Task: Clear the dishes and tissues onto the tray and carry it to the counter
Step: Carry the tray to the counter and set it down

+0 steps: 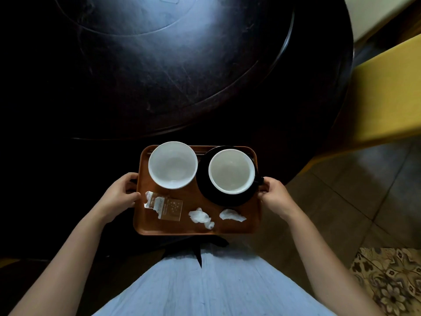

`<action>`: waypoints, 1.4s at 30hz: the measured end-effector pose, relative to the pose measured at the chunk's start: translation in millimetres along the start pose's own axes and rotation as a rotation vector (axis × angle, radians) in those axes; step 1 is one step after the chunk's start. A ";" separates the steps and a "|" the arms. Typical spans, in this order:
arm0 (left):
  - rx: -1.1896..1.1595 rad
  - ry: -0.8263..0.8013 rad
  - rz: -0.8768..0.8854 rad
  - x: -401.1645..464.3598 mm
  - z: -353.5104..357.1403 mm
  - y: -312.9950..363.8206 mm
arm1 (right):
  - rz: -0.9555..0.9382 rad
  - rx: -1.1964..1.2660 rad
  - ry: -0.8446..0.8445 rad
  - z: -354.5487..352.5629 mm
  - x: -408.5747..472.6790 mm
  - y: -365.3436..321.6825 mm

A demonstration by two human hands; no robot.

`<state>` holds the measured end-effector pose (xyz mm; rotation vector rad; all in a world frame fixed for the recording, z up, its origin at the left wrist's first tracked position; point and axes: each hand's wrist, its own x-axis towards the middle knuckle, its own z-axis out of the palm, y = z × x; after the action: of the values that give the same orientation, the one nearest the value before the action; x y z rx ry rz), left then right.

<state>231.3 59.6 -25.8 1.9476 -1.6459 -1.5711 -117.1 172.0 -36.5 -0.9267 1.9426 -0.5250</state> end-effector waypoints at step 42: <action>0.497 -1.016 0.671 -110.1 50.3 93.5 | 0.374 0.725 1.039 167.5 -421.0 48.8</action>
<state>150.1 134.0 80.3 0.4016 -2.8350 -2.0455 142.5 530.0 73.6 0.2706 2.3979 -1.5476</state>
